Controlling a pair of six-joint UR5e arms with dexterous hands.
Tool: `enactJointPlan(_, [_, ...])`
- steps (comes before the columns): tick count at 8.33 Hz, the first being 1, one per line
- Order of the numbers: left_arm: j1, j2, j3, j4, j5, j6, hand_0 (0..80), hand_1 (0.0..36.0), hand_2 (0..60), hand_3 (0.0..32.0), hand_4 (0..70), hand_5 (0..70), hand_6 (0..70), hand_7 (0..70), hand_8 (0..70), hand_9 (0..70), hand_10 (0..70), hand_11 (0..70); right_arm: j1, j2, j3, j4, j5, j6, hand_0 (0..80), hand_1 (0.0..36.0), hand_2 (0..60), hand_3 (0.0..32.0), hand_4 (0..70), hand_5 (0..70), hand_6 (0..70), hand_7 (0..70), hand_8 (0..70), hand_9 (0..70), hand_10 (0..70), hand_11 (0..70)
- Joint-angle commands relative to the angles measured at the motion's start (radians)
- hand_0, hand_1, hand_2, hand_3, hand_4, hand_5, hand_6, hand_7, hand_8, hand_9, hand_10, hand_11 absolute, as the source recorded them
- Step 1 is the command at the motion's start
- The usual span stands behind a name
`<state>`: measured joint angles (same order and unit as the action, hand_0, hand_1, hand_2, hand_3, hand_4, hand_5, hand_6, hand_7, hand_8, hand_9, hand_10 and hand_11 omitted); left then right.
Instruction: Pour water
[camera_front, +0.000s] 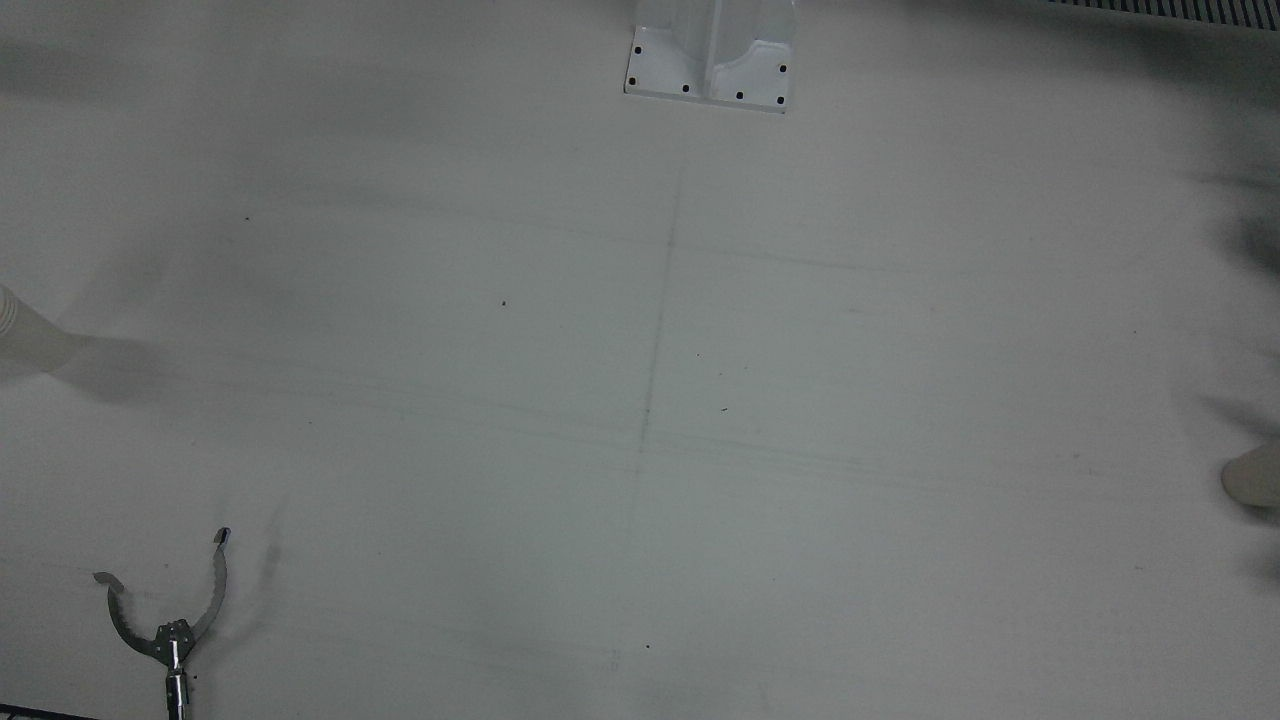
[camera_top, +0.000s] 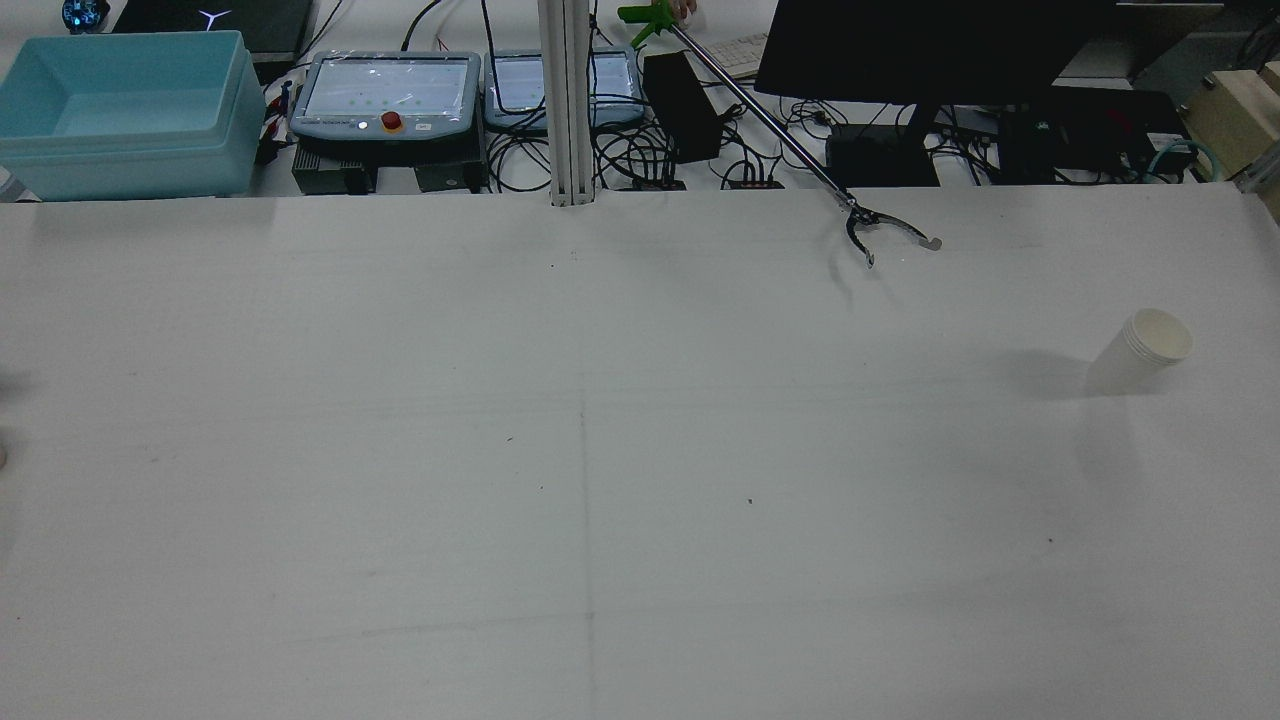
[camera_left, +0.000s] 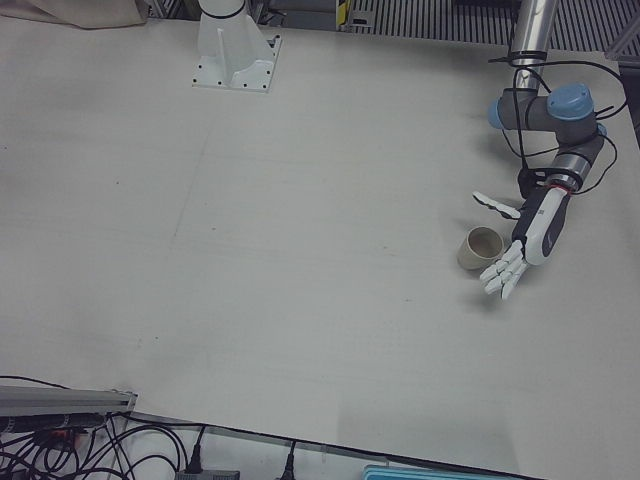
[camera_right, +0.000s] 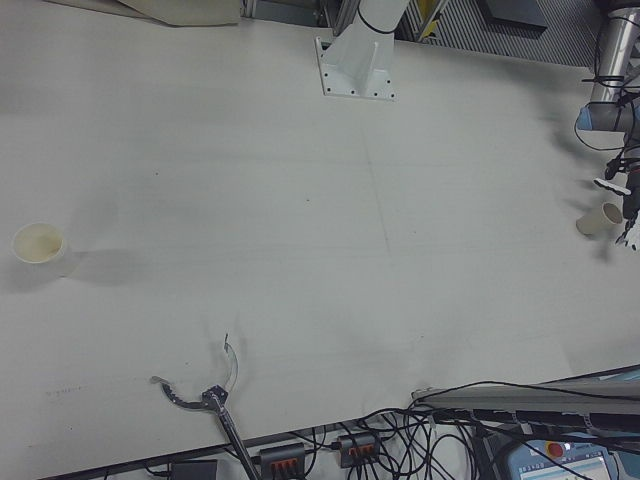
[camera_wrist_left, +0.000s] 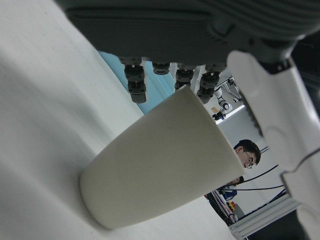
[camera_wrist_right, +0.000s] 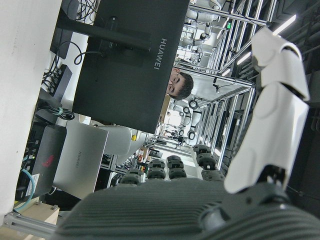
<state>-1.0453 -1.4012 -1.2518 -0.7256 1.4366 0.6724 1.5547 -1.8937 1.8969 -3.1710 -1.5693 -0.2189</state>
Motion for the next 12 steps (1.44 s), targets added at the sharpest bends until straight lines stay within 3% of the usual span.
enactJointPlan(1, [0.018,-0.034,0.002,0.043,-0.007,0.001,49.6,5.1,0.0,0.0,18.0,9.2,7.1,12.6,0.4,2.5,9.4,15.2,0.001,-0.001,0.001,0.0,0.0,0.001,48.0,19.8,21.1,0.0,0.5,0.4,1.0,13.3,4.0,8.3,1.4,3.9])
enactJointPlan(12, [0.045,-0.051,0.032,0.051,-0.021,0.022,49.8,5.3,0.0,0.0,17.1,9.6,6.7,13.0,0.4,3.6,10.2,16.3,0.002,-0.002,0.007,0.0,0.0,0.001,47.9,19.9,21.1,0.0,0.0,0.5,0.5,12.3,3.9,8.0,1.3,3.7])
